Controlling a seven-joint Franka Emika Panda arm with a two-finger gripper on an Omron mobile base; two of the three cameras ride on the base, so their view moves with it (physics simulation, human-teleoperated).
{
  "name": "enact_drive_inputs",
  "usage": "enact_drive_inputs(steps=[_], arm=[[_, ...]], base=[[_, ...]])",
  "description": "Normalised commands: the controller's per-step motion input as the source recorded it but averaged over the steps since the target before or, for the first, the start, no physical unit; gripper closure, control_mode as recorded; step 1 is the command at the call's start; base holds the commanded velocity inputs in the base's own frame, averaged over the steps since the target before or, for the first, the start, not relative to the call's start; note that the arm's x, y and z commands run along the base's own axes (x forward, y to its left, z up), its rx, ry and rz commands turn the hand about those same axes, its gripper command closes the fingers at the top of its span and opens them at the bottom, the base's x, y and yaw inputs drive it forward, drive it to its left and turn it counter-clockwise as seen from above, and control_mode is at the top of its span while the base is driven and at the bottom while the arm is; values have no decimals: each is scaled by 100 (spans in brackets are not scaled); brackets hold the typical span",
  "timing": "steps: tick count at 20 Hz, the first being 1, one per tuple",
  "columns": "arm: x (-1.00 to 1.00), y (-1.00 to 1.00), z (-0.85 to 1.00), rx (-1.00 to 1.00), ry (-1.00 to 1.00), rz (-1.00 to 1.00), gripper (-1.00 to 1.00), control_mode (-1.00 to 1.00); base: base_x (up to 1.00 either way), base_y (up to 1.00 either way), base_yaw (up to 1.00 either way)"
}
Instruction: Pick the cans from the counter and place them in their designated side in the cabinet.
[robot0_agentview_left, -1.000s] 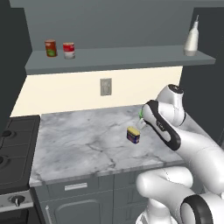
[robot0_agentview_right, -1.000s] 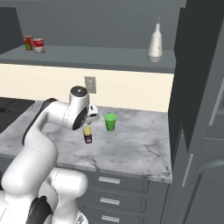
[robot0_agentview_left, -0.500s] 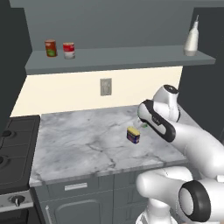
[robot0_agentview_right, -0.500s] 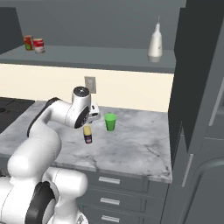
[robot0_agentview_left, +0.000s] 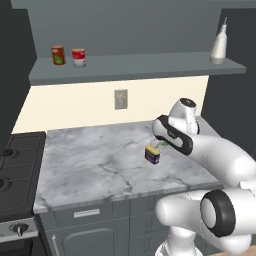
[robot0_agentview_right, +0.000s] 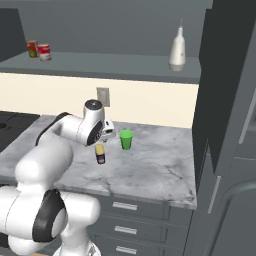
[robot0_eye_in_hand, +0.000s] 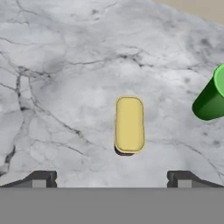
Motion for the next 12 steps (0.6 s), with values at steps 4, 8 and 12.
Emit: enact_drive_inputs(steps=[4, 8, 12], arm=[[20, 0, -16, -4, 6, 0, -100, -100], [19, 0, -18, 0, 3, 0, -100, -100], [22, 0, -19, 0, 2, 0, -100, -100]], base=[[0, 0, 0], [0, 0, 0], [0, 0, 0]])
